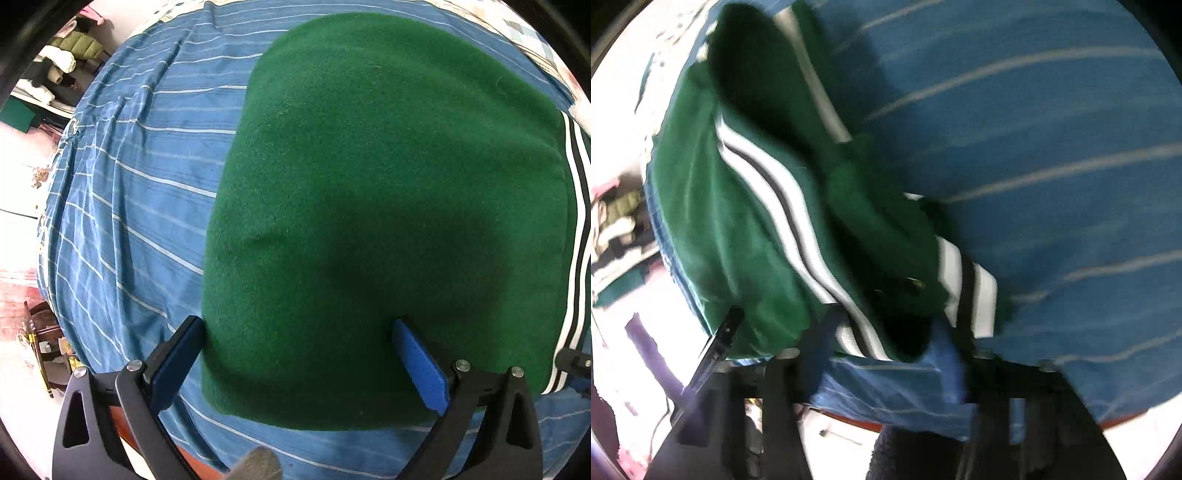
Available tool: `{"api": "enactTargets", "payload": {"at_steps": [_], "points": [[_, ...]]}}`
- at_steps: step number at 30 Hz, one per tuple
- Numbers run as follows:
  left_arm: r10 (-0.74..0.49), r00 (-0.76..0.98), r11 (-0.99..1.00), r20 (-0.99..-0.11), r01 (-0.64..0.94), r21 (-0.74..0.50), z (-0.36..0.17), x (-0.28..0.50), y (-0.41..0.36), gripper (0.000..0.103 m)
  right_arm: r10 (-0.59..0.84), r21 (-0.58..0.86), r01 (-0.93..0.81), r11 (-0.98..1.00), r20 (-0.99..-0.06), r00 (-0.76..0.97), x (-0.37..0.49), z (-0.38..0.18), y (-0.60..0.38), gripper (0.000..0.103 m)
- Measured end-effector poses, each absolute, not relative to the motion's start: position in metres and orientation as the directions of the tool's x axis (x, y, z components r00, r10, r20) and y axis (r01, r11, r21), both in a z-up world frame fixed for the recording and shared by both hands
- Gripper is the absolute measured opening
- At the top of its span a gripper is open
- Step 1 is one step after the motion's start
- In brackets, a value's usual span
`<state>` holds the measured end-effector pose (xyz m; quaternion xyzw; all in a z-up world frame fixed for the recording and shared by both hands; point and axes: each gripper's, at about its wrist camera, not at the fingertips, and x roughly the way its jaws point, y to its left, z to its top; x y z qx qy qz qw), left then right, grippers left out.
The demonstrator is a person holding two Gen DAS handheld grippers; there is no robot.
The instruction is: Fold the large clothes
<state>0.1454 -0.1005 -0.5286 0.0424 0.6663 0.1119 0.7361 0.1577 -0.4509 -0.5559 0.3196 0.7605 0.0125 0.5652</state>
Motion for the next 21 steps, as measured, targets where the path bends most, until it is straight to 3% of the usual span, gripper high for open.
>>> {"api": "enactTargets", "payload": {"at_steps": [1, 2, 4, 11, 15, 18, 21], "points": [[0.222, 0.087, 0.971, -0.971, -0.108, 0.212, -0.528, 0.146, -0.100, 0.103, 0.478, 0.366, 0.459, 0.810, -0.864, -0.156, 0.156, -0.553, -0.450, 0.036], [0.222, 0.087, 0.971, -0.971, -0.108, 0.212, -0.529, 0.145, -0.101, 0.103, 0.454, 0.353, 0.435, 0.828, -0.878, -0.151, 0.155, -0.548, -0.447, 0.014], [0.216, 0.087, 0.972, -0.973, -0.112, 0.206, -0.528, 0.144, -0.100, 0.103, 0.424, 0.339, 0.409, 0.847, -0.895, -0.135, 0.153, -0.539, -0.442, 0.010], [0.135, 0.123, 0.982, -0.983, -0.149, 0.117, -0.491, 0.147, -0.091, 0.103, 0.340, 0.296, 0.393, 0.870, -0.939, -0.046, 0.148, -0.496, -0.455, 0.003], [0.106, 0.147, 0.975, -0.983, -0.209, 0.074, -0.477, 0.151, -0.071, 0.103, 0.277, 0.190, 0.433, 0.881, -0.949, -0.147, 0.141, -0.541, -0.462, 0.000], [0.133, 0.130, 0.970, -0.983, -0.223, 0.101, -0.480, 0.157, -0.048, 0.103, 0.372, 0.242, 0.465, 0.852, -0.904, -0.211, 0.141, -0.564, -0.471, 0.000], [0.113, 0.187, 0.965, -0.976, -0.253, 0.064, -0.474, 0.160, -0.020, 0.103, 0.424, 0.339, 0.451, 0.826, -0.900, -0.101, 0.152, -0.538, -0.483, 0.008]]}}
